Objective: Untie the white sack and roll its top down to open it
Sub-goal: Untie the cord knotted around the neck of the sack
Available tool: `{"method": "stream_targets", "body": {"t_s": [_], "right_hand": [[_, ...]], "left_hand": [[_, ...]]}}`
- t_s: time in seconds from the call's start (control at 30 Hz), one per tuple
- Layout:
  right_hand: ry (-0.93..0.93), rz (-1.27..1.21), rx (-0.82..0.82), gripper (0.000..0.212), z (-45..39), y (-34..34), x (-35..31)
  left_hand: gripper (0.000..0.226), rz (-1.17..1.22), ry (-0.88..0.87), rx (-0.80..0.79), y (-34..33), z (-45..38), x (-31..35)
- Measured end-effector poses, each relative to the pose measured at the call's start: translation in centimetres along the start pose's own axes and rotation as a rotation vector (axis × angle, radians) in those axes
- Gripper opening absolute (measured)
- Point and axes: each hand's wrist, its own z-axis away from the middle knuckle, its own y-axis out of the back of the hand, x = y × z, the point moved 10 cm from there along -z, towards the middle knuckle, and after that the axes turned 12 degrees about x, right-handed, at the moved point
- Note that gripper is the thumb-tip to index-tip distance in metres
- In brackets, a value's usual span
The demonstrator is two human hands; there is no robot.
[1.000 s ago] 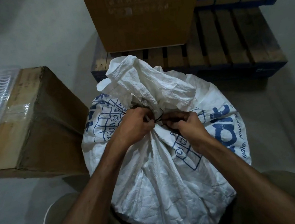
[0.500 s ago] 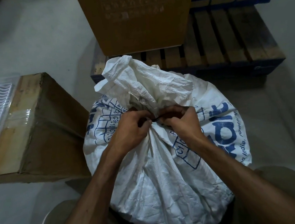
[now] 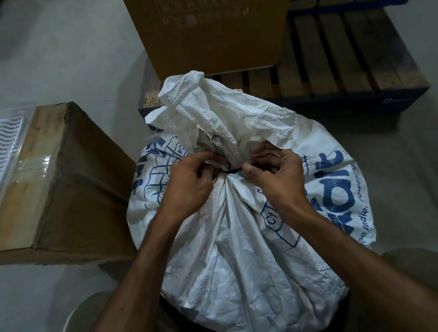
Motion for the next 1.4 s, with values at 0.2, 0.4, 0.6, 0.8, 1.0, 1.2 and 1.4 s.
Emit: {"method": "stream_targets", "body": {"t_s": [0.2,0.4,0.6,0.8,1.0,1.2,1.4], "right_hand": [[0.054,-0.164,-0.071,0.020,1.3,-0.1,-2.6],[0.091,-0.200,-0.088,0.022,1.0,0.0,-3.4],[0.035,-0.071,-0.047,0.021,-0.5,0.1,-1.1],[0.314,0.362,-0.187,0.036,-0.5,-1.5,-0.7],[0.701,0.467,-0.162,0.033,1.5,-2.0,-3.3],[1.016,0.723,0.070,0.015,2.6,-2.0,-4.1],[1.000,0.590,0.070,0.015,3.0,-1.9,-5.3]], "left_hand": [[0.028,0.038,-0.077,0.019,0.6,0.3,1.2],[0.024,-0.066,-0.244,-0.040,-0.3,0.9,2.3],[0.024,-0.324,-0.199,-0.014,-2.2,0.6,0.3],[0.025,-0.312,-0.161,-0.060,-2.9,0.2,0.1],[0.034,-0.370,-0.200,-0.081,-3.1,0.3,-0.1],[0.042,-0.344,-0.236,-0.114,-2.4,0.2,0.4],[0.039,-0.275,-0.274,-0.113,-1.9,-0.4,0.9]]}}
